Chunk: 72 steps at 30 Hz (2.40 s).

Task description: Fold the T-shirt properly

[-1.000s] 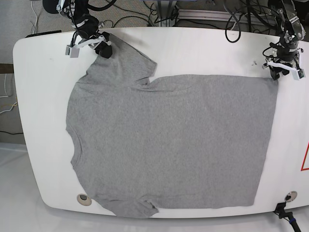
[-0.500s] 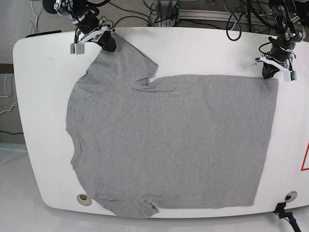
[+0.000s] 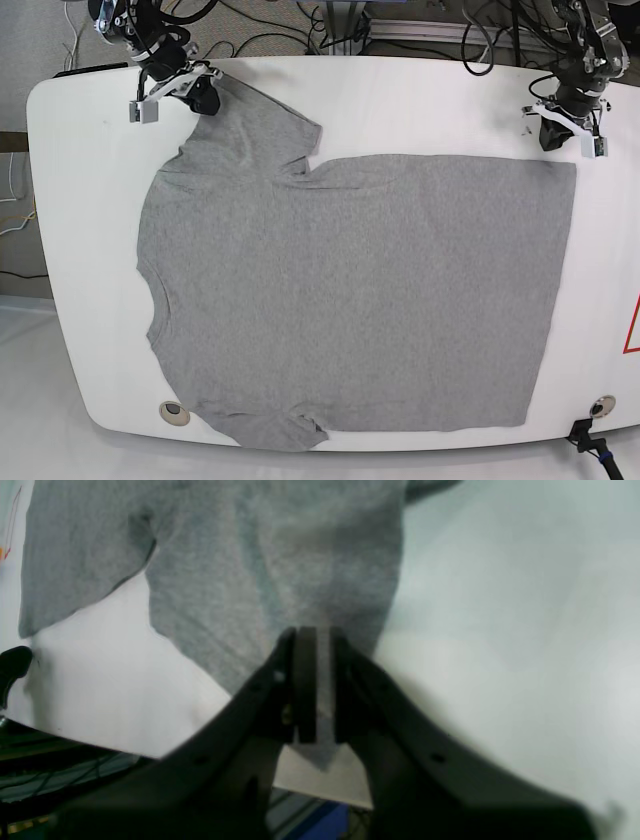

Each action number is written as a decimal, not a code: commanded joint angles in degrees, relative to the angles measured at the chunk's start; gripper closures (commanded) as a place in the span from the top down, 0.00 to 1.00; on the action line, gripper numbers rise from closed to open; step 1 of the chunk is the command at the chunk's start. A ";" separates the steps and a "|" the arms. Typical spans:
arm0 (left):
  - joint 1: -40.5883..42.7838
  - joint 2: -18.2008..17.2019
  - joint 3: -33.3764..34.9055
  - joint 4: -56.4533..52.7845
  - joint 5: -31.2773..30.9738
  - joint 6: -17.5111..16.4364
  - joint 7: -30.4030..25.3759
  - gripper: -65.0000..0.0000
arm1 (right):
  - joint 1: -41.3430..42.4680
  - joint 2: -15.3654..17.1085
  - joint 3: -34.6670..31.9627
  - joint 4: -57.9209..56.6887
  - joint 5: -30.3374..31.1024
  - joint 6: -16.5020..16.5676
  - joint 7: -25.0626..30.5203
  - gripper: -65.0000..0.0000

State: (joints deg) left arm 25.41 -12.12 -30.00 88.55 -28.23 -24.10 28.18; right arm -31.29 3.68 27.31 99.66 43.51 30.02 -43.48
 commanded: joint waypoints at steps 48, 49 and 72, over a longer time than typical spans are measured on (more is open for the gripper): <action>0.39 -1.11 -12.42 10.48 -4.87 -0.56 4.12 0.73 | -1.90 -1.27 4.12 11.68 0.93 -4.48 0.80 0.61; 0.22 -1.11 -12.42 10.39 -4.87 -0.56 4.12 0.73 | -2.25 -1.27 4.12 11.51 0.85 -4.48 0.80 0.61; -1.45 -1.20 -12.16 10.13 -4.69 -0.47 4.47 0.73 | -6.12 -2.85 1.66 4.83 0.93 -4.22 0.80 0.61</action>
State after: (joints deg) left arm 23.94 -12.32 -41.93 97.86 -32.18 -24.49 33.82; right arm -36.93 0.58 30.39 103.81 43.92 25.71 -42.37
